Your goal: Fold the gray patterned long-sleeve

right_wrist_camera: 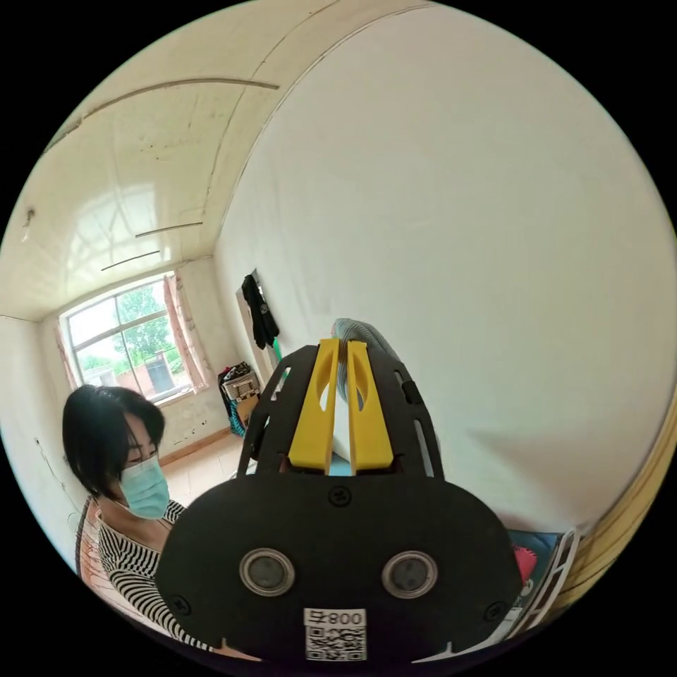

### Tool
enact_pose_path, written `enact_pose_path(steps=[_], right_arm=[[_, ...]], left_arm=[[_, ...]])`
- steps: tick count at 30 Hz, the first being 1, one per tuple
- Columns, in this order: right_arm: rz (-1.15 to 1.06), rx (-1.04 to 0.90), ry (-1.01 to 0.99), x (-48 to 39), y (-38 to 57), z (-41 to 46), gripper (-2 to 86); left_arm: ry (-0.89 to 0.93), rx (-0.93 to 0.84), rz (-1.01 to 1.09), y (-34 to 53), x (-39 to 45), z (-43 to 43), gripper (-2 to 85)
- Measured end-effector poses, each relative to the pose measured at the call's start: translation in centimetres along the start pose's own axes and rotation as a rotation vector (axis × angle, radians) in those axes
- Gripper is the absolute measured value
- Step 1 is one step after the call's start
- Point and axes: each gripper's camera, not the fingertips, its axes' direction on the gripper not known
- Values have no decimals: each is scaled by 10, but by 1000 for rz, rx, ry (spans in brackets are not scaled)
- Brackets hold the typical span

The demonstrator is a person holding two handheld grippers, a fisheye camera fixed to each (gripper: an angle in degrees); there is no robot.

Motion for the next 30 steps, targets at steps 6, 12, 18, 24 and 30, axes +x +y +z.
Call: enact_pose_path(steps=[6, 12, 18, 24, 30], right_arm=[[3, -59, -68, -63, 9, -6, 12], [49, -139, -97, -115, 36, -15, 14], [34, -143, -58, -174, 46, -49, 15], [53, -118, 22, -221, 47, -91, 16], [98, -106, 96, -250, 46, -122, 16]], left_arm=[[-2, 19, 35, -16, -19, 2, 11], [350, -421, -9, 47, -21, 107, 5], [460, -406, -174, 95, -55, 154, 8], [457, -500, -250, 130, -99, 225, 56], [558, -679, -210, 163, -112, 323, 124]])
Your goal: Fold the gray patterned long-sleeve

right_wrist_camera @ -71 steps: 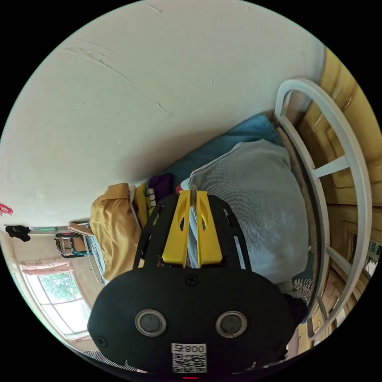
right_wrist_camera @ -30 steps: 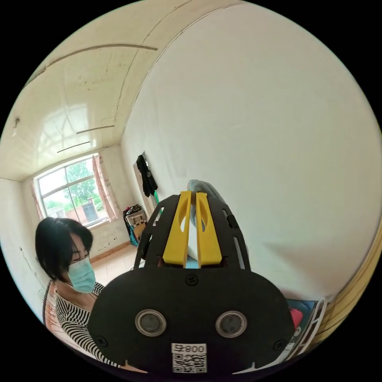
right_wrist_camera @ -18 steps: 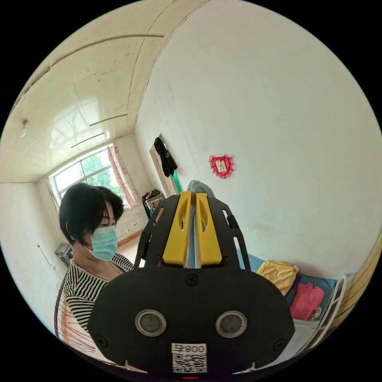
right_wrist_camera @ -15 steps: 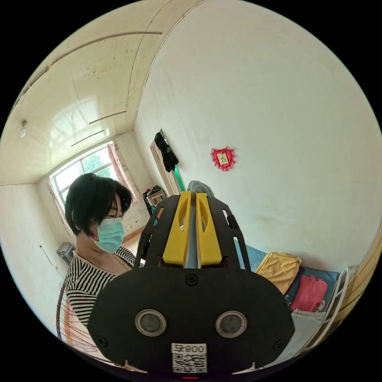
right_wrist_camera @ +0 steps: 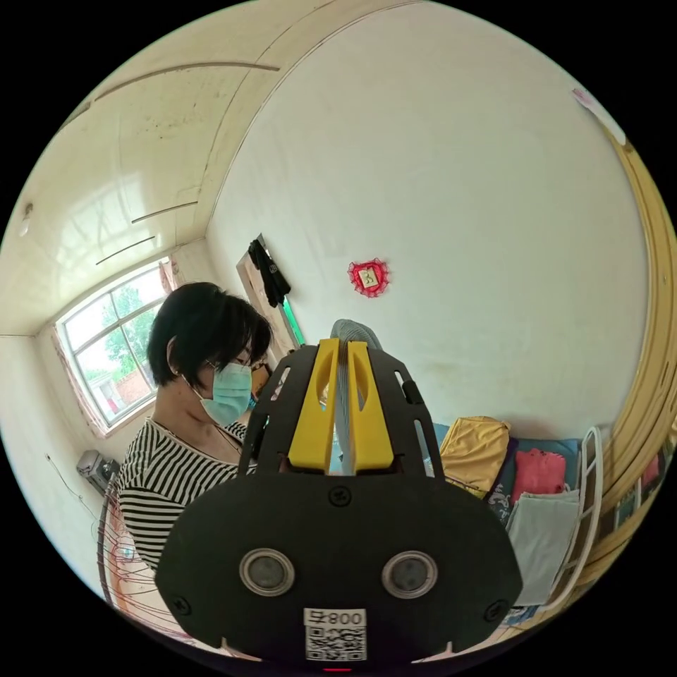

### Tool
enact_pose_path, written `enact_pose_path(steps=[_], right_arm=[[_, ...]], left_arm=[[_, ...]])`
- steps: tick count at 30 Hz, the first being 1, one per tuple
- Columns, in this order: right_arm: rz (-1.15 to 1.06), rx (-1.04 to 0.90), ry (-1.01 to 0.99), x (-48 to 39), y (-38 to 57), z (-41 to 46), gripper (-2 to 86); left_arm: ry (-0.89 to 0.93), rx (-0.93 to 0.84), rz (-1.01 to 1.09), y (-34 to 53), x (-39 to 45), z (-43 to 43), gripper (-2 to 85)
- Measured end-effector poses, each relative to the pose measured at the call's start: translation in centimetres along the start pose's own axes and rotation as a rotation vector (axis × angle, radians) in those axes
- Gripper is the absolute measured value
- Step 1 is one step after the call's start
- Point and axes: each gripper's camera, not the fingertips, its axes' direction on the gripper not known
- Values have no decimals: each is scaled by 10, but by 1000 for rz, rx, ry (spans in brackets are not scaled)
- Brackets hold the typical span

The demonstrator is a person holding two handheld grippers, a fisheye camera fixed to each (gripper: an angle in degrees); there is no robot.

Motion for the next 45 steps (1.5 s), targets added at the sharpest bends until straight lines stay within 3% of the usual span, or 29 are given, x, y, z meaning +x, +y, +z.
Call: enact_pose_path(steps=[4, 8, 15, 19, 35, 45], right_arm=[[30, 0, 38, -14, 5, -19, 16], [60, 10, 35, -18, 9, -33, 16], [101, 28, 16, -15, 15, -61, 16], [106, 35, -25, -11, 22, -77, 17], [68, 80, -228, -6, 63, -146, 19], [81, 16, -255, -35, 86, -134, 17]], left_arm=[[173, 97, 8, -25, -36, 19, 130], [365, -9, 50, -42, -52, 65, 133], [531, -20, 19, -13, -74, 104, 109], [576, 11, 7, 14, -80, 112, 39], [325, 386, 23, 171, -3, 64, 20], [177, 236, -67, 291, 23, 87, 120]])
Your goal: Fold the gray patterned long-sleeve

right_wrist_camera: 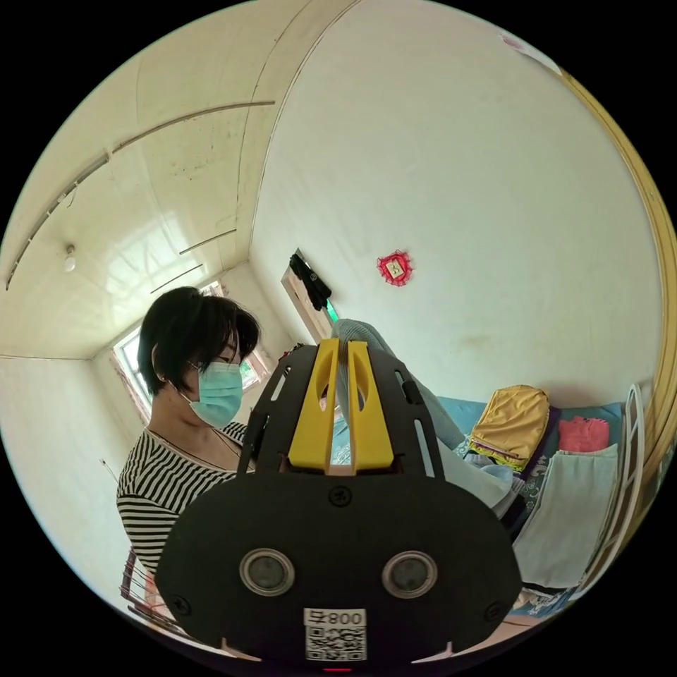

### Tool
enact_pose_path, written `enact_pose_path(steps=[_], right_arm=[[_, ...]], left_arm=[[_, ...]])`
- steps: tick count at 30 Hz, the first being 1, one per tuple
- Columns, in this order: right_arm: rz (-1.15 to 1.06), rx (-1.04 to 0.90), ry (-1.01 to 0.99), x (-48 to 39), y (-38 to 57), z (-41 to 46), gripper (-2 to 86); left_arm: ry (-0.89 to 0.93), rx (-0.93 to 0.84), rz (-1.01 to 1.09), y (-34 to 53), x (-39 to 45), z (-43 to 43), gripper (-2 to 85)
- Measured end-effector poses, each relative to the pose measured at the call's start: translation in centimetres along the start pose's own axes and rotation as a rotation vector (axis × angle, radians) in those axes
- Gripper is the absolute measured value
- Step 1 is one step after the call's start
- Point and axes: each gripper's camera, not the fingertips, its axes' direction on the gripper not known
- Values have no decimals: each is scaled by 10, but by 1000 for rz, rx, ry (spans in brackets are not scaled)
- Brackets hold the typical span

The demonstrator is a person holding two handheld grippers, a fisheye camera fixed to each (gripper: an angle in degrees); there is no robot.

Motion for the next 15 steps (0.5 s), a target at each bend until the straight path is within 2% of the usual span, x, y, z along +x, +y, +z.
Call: enact_pose_path(steps=[3, 7, 12, 15], right_arm=[[4, -8, 9, -10, 8, 8, 17], [5, -17, 28, -23, 20, 22, 17], [1, -14, 50, -33, 30, 34, 17], [-9, -20, 25, -35, 33, 47, 16]], left_arm=[[10, -32, -27, 46, 8, -10, 114], [8, -51, -15, 114, 41, -32, 37], [-44, 174, 4, 202, 107, -114, 22], [-159, 304, 57, 255, 170, -183, 18]])
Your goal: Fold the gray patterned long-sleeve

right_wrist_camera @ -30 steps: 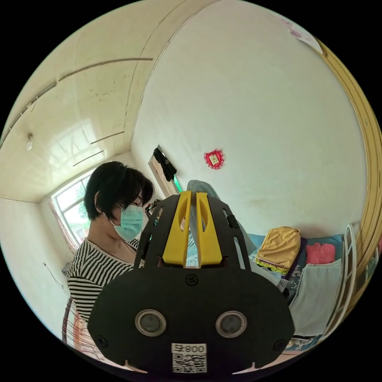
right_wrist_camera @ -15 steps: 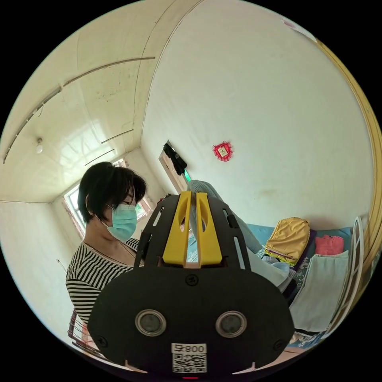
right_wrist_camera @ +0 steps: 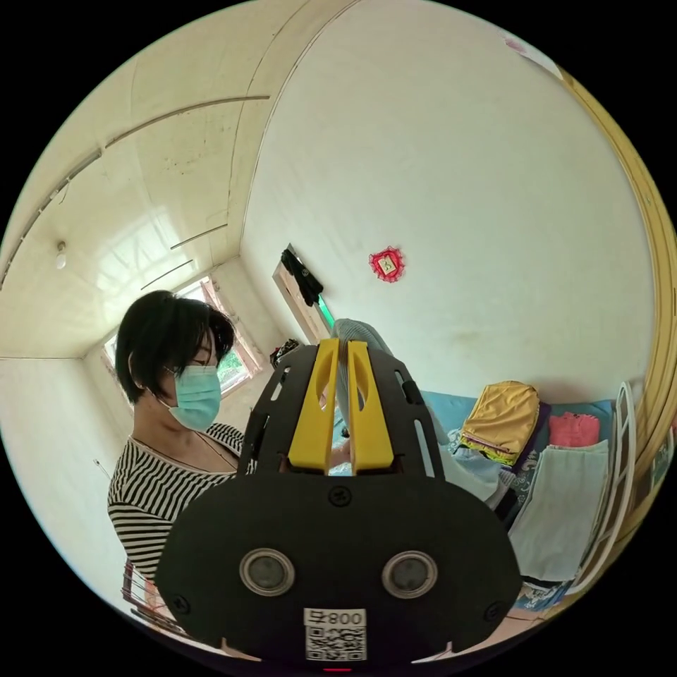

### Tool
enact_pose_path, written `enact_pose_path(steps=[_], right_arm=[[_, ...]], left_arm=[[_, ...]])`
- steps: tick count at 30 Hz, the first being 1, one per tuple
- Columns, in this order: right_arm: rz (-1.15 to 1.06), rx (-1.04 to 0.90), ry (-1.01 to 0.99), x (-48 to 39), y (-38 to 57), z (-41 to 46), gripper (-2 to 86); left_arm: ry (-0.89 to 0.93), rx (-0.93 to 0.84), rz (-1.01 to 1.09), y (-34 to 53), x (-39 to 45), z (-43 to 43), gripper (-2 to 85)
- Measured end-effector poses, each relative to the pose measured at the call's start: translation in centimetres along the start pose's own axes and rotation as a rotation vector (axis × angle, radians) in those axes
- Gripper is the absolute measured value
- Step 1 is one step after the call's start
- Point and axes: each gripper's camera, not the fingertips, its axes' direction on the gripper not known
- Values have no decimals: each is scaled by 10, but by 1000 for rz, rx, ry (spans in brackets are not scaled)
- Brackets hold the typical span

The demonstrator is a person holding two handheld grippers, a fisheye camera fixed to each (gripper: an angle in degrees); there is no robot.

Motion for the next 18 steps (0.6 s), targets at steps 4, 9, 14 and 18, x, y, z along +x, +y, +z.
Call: enact_pose_path(steps=[4, 9, 14, 18], right_arm=[[-47, 8, -75, -5, -2, 23, 16], [-136, 43, -221, -20, -8, 57, 17], [-246, 58, -334, -47, -13, 105, 17], [-279, 40, -434, -65, -6, 170, 17]], left_arm=[[-160, 124, 156, 39, 108, -125, 15], [-307, 326, 322, 109, 251, -262, 14], [-582, 436, 472, 222, 411, -391, 13], [-748, 489, 542, 306, 494, -465, 13]])
